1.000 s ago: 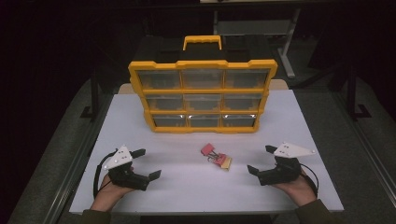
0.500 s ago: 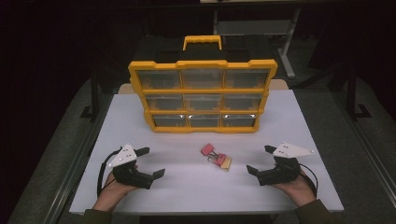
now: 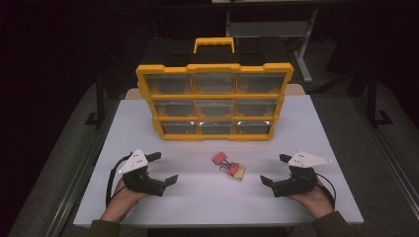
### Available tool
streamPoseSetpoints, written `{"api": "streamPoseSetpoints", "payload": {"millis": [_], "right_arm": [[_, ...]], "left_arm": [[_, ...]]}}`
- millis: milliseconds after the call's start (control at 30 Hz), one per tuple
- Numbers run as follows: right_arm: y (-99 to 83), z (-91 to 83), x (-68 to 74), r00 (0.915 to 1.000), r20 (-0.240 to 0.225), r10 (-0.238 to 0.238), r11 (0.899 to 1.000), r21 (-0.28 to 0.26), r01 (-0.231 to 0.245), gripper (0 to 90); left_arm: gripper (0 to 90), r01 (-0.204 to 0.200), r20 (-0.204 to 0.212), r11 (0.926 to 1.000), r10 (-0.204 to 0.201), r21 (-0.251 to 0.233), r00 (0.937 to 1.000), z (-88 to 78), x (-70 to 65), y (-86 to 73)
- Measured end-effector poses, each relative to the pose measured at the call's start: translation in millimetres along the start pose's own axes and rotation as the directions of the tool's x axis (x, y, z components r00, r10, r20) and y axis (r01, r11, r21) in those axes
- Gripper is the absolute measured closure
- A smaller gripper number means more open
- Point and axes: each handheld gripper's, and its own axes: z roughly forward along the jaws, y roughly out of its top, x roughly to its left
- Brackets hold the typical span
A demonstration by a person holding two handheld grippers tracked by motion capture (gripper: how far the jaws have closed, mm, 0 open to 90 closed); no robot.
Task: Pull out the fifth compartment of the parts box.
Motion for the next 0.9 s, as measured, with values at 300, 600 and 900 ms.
{"api": "streamPoseSetpoints", "payload": {"millis": [300,600,900], "right_arm": [[-0.1,1.1,0.2,1.0,-0.004,0.0,1.0,0.003,0.001,0.0],[0.1,1.7,1.0,1.0,-0.006,0.002,1.0,0.003,-0.002,0.0],[0.2,2.2,1.6,1.0,-0.008,0.004,1.0,0.004,-0.004,0.0]], "left_arm": [[0.0,-0.003,0.005,1.0,0.003,0.005,1.0,7.9,0.0,3.9],[0.0,0.004,0.012,0.9998,-0.004,-0.019,0.9999,10.3,0.8,5.9],[0.0,-0.007,0.007,0.9999,0.007,-0.015,1.0,13.3,1.4,9.9]]}}
